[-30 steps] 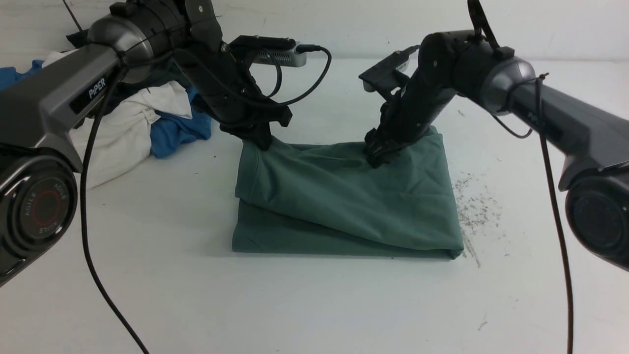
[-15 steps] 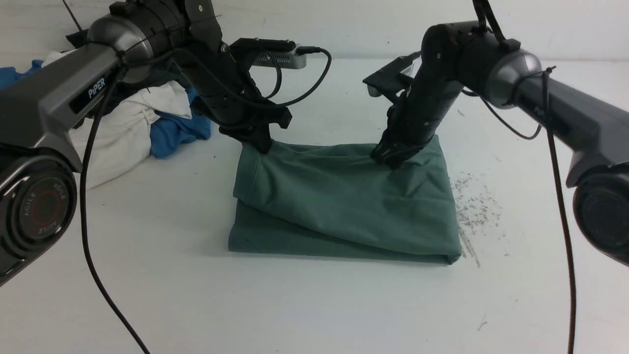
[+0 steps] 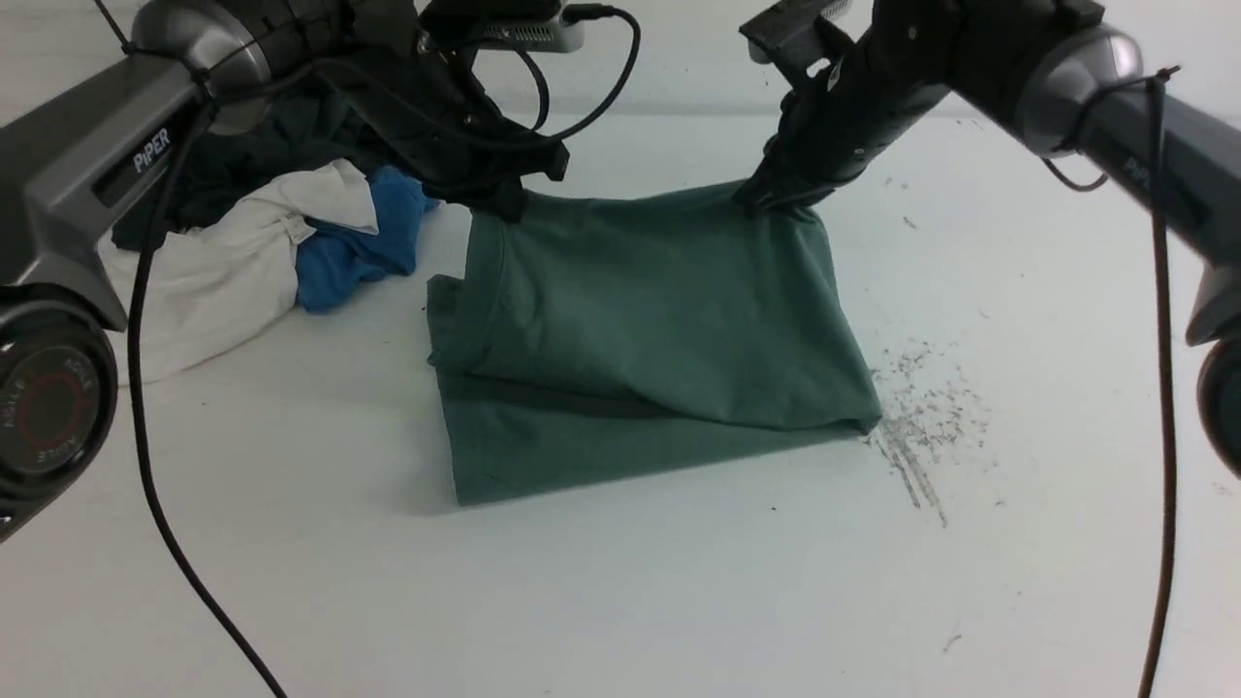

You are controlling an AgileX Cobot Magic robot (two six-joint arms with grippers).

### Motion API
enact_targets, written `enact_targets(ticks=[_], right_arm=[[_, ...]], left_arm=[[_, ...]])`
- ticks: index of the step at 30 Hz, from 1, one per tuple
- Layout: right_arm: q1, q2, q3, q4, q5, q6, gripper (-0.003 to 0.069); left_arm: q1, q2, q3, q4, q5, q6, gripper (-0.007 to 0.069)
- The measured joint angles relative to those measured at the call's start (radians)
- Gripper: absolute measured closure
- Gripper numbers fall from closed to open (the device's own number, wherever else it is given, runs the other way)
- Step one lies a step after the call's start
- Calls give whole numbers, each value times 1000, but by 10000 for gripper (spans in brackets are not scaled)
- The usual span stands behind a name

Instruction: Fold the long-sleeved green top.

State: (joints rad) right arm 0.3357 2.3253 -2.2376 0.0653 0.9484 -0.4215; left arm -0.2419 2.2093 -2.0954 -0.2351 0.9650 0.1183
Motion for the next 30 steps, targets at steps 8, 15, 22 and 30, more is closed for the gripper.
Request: enact_targets(ticks=[8, 15, 22, 30], right_arm=[[0, 131, -1, 57, -143, 5, 646], [3, 140, -1, 167, -236, -16, 550], [8, 164, -1, 229, -297, -56, 355], [15, 166, -1, 222, -281, -59, 287]], left_arm=[[31, 83, 1, 111, -15, -156, 587], [68, 88, 1, 131, 13, -183, 587], [78, 139, 2, 147, 55, -186, 559], [78, 144, 2, 265, 28, -273, 324]])
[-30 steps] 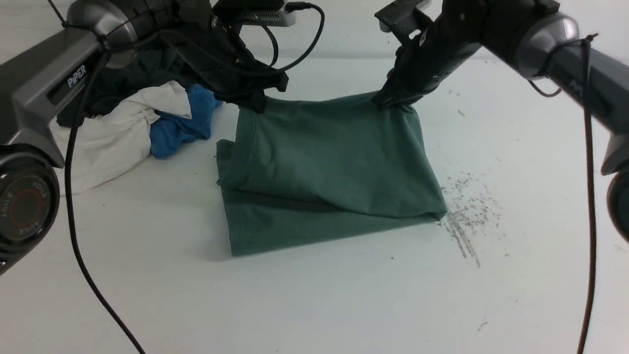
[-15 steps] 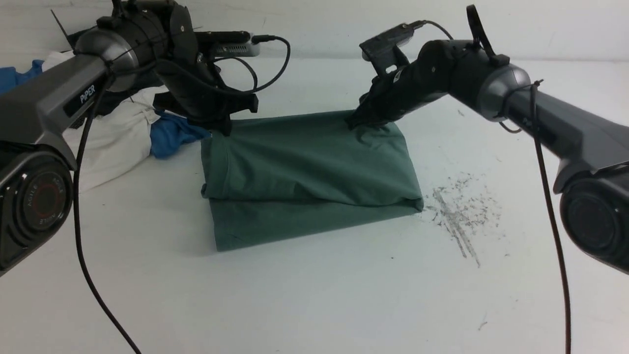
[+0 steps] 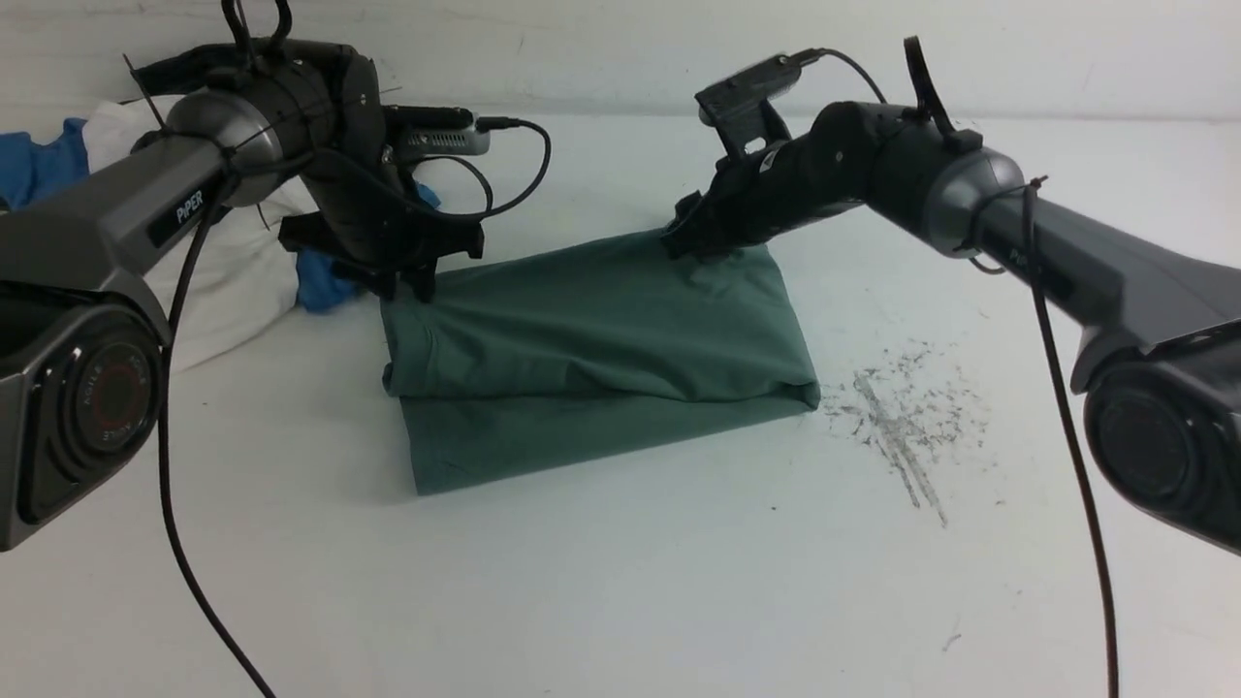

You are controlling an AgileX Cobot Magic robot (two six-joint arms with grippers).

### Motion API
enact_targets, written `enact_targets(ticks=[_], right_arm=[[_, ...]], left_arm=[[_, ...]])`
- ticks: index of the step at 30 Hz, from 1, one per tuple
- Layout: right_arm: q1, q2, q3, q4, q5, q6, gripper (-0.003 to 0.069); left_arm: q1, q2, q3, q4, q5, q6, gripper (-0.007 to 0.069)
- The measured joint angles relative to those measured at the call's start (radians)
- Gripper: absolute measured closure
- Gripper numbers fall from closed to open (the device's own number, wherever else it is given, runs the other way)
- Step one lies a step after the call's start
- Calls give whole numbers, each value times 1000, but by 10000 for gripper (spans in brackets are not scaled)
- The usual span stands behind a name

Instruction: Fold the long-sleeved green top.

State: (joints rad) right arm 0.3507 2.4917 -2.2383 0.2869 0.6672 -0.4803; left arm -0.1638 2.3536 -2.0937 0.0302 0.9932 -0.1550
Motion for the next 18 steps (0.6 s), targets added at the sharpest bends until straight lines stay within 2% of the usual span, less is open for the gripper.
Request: enact_targets(ticks=[2, 3, 5, 9, 11, 13, 14, 15, 16, 18], right_arm=[[0, -21, 0, -9, 59, 2, 285], [0, -24, 0, -10, 66, 2, 285], [0, -73, 0, -21, 149, 2, 284], [0, -148, 0, -40, 251, 6, 285], [0, -181, -1, -63, 322, 25, 289], [0, -198, -1, -76, 391, 32, 314], [-1, -201, -1, -78, 399, 34, 323], [-2, -205, -1, -81, 477, 46, 375], [-2, -205, -1, -81, 485, 48, 384], [-12, -204, -1, -81, 563, 86, 515]], left_arm=[[1, 0, -2, 43, 13, -18, 235], [1, 0, -4, 43, 15, -18, 235], [1, 0, -29, 80, 53, -25, 168], [0, -20, -85, 96, 110, -33, 170], [-1, -44, -120, 85, 152, -15, 252], [-8, -70, -139, 79, 200, 27, 382], [-8, -70, -139, 79, 200, 27, 396], [-17, -90, -143, 68, 226, 66, 526], [-19, -91, -143, 66, 228, 70, 536], [-32, -98, -141, 7, 242, 124, 612]])
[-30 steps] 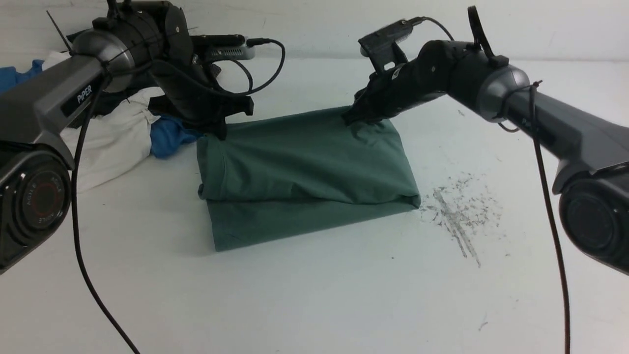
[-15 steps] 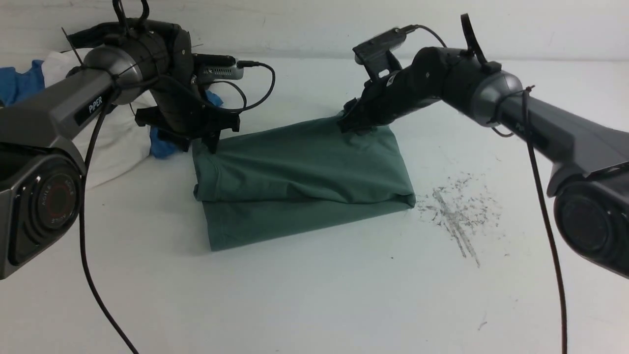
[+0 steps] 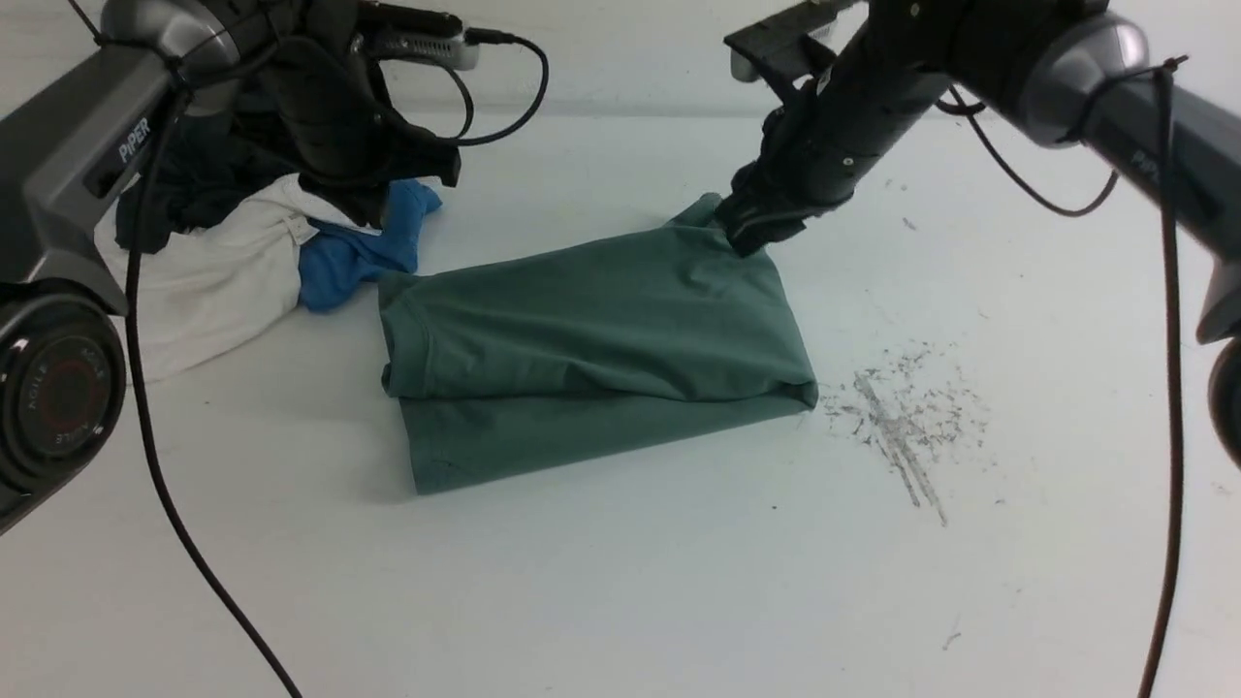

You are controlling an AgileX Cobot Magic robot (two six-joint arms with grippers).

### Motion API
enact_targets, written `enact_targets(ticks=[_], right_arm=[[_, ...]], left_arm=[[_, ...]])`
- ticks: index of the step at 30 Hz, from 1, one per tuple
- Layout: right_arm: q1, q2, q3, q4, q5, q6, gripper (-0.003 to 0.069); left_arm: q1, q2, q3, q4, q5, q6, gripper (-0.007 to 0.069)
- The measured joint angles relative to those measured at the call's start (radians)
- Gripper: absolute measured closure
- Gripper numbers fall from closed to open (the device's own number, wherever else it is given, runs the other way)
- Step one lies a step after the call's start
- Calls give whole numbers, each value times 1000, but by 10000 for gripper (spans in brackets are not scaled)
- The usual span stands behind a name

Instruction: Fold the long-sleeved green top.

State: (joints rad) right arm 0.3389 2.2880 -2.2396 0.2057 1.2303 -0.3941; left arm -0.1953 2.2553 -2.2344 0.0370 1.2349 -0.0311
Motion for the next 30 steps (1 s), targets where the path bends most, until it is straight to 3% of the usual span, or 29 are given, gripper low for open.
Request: enact_targets(ticks=[2, 6, 15, 30], right_arm=[[-11, 1, 8, 0, 9, 31, 611], [-29, 10, 35, 7, 10, 71, 666], [-28, 127, 45, 54, 11, 76, 673], [-28, 153, 45, -35, 4, 101, 673]], left_arm=[[-8, 0, 17, -56, 0, 37, 626], [-33, 0, 98, -165, 0, 84, 629], [-43, 4, 315, -165, -26, 94, 629], [-37, -35, 327, 33, -21, 52, 629]])
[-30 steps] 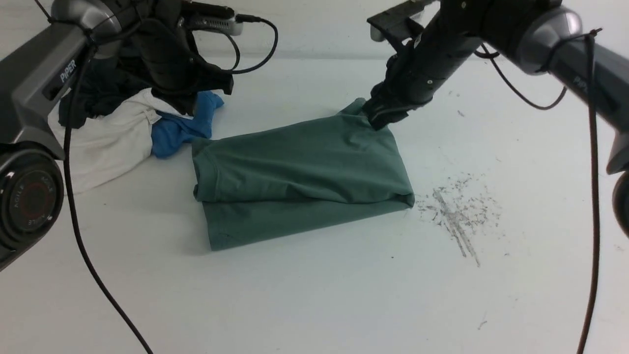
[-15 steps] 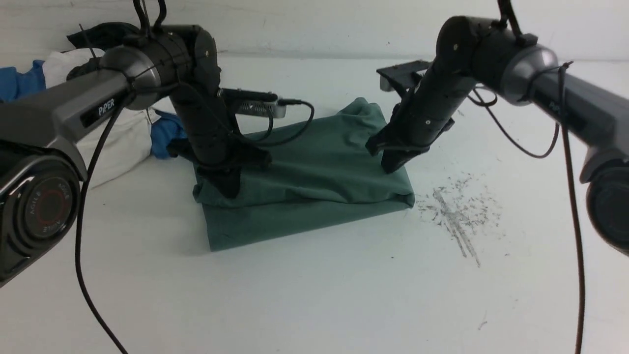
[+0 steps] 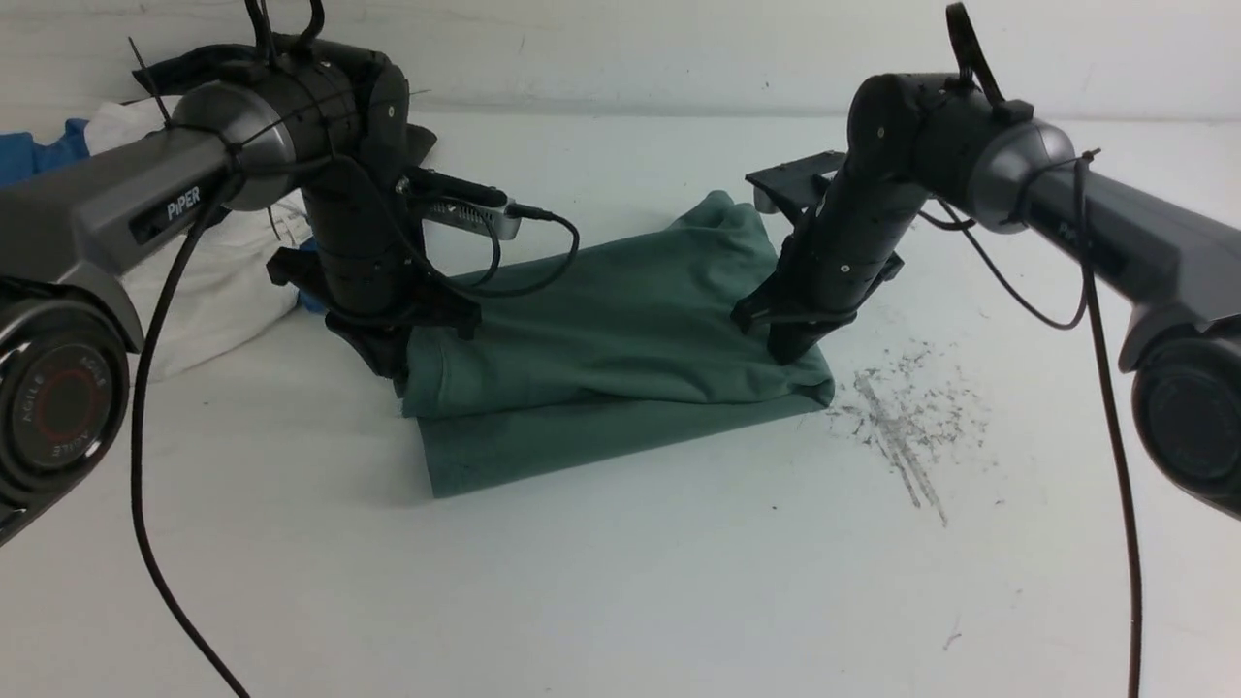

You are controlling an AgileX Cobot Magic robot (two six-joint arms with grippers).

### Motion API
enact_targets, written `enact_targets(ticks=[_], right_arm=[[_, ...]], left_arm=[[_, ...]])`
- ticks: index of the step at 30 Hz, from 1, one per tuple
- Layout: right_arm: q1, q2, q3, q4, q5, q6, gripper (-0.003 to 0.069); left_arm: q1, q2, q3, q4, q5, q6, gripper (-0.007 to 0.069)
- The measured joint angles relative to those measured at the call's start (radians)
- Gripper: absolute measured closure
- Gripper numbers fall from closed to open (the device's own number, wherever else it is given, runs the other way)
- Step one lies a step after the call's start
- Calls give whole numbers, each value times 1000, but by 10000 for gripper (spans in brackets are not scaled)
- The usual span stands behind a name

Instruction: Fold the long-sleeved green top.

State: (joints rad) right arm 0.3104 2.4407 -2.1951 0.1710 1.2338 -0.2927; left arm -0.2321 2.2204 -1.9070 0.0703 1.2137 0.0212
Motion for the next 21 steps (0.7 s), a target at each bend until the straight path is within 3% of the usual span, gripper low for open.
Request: enact_targets(ticks=[7, 13, 21], right_arm=[[0, 0, 0, -1, -1, 4, 673], [0, -5, 18, -39, -10, 79, 673], [-1, -130, 270, -44, -72, 106, 673]], left_arm=[[0, -50, 2, -38, 3, 0, 629], [0, -214, 29, -59, 17, 2, 629], [0, -461, 109, -98, 25, 7, 629]])
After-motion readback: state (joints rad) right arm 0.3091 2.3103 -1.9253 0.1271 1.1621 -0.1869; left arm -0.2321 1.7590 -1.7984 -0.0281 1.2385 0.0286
